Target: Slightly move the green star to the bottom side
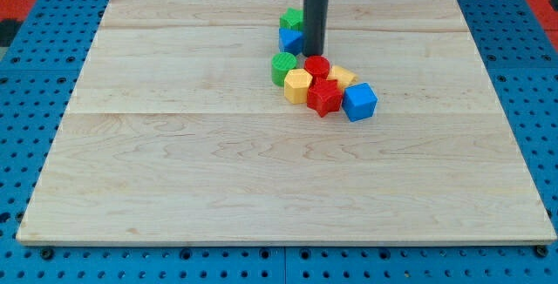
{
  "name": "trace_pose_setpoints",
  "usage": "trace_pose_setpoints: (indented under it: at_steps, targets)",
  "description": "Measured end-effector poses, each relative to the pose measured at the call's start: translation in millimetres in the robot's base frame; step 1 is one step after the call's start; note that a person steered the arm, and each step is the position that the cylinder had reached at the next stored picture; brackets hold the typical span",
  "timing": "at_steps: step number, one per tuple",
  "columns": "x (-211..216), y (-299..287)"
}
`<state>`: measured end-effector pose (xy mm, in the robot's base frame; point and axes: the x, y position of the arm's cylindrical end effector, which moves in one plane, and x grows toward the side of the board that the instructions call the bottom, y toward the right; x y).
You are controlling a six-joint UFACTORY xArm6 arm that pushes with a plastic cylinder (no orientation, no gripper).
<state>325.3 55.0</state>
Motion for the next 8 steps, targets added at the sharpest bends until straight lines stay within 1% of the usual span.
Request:
trace_pose_setpoints:
  at_steps: [1,2,3,4,5,6,7,8]
  targets:
    - [-18,26]
    - [-53,43]
    - [-95,43]
    - [-116,-3]
    - [-109,-50]
    - [-85,-58]
    - [-82,-63]
    - [-82,-81]
